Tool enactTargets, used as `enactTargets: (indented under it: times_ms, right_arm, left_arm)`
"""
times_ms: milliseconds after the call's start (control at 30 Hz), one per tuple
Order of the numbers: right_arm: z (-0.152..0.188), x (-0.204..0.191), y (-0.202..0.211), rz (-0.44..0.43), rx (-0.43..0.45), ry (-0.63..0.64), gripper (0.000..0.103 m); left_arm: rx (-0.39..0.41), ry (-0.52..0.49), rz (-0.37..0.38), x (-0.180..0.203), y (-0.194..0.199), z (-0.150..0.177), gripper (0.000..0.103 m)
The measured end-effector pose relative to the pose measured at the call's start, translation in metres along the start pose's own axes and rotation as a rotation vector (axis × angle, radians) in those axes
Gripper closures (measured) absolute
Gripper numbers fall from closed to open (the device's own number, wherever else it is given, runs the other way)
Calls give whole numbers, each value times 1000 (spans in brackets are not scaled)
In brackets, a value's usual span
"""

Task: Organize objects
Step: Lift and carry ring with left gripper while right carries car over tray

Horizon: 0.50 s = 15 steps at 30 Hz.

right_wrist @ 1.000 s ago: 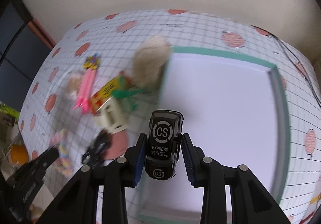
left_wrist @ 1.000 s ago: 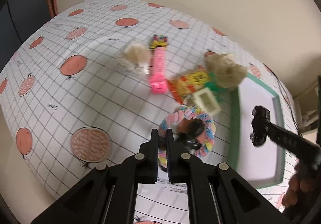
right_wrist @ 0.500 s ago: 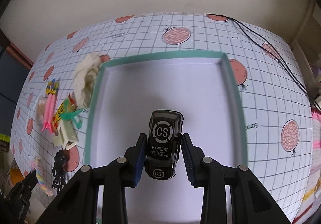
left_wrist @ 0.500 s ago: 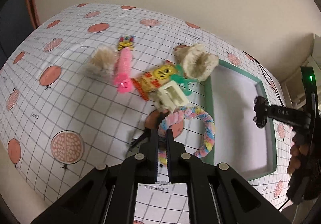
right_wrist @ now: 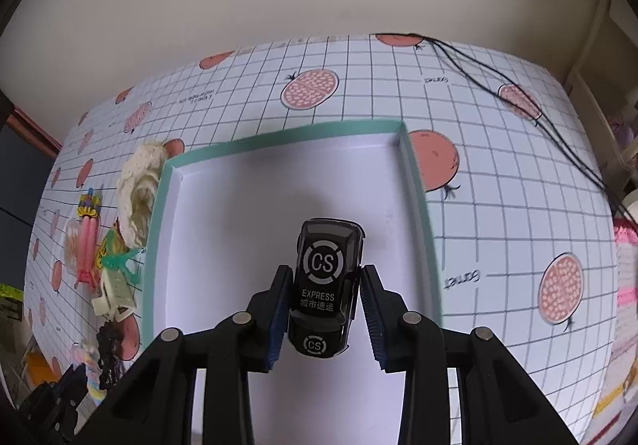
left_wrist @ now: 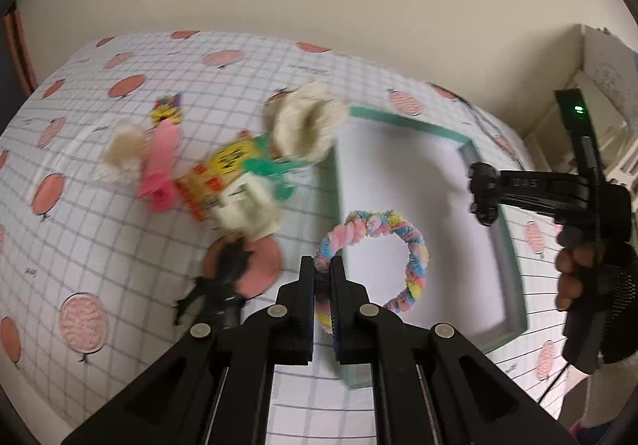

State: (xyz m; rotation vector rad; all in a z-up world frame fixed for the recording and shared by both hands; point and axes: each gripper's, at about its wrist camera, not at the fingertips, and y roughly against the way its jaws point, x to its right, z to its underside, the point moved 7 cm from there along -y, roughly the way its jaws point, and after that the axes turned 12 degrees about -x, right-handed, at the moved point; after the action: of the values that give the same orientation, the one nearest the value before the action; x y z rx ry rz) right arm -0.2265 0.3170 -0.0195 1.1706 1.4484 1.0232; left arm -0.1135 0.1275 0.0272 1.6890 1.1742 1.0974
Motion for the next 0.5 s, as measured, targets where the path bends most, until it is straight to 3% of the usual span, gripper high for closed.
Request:
enactTargets:
  times_ms: [500]
  right_arm:
    - [-10,12,15,-9,38,42,66]
  left_arm:
    - [-2,-208,-1,74,-8,-13,96]
